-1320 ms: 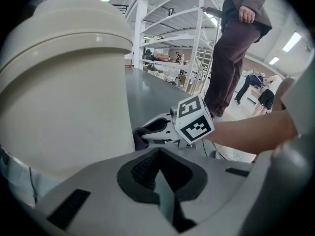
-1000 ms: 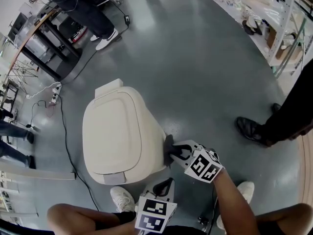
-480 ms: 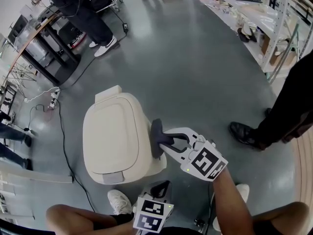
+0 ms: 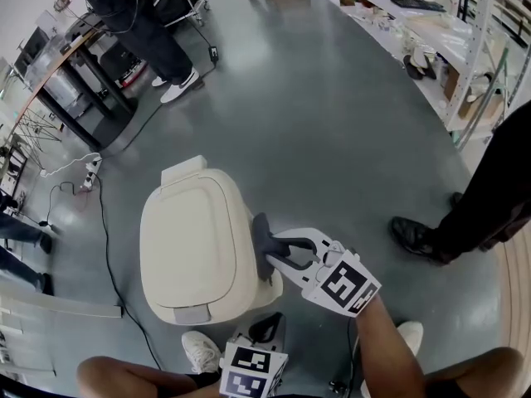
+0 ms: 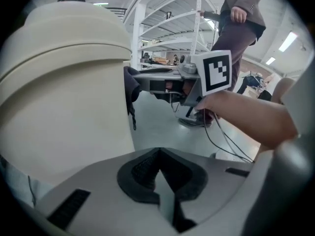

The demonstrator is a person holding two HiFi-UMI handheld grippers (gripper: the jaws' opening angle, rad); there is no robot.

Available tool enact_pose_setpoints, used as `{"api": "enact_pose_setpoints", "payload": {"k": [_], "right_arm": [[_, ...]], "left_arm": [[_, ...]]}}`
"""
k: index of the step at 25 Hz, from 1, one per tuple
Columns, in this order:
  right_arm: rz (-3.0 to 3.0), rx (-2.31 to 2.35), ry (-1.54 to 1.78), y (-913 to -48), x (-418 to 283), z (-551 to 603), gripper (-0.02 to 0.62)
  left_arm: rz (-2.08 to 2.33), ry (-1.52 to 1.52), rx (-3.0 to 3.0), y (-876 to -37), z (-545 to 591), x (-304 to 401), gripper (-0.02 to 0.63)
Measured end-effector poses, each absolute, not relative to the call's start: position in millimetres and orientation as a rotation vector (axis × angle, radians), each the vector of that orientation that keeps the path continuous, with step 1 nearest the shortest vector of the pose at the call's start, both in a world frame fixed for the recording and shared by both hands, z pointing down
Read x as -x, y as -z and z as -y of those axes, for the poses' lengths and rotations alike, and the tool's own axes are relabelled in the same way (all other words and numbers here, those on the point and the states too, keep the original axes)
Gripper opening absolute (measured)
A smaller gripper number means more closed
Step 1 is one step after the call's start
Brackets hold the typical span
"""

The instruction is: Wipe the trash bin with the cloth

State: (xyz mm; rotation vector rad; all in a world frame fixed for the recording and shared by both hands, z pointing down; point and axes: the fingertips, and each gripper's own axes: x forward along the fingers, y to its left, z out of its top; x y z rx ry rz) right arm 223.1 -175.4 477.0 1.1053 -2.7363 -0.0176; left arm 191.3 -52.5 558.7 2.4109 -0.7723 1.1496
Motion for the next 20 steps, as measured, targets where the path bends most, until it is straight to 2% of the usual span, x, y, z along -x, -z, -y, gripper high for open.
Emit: {"api": "enact_pose_setpoints", "payload": {"k": [20], "right_arm": [[2.600,-1.074,-0.263,-596.4,-222.6,191.2,0.094]], "left_arm": [[0.726,-1.175,-2.331,-574.3,55.4,-190.3,0.000]]}}
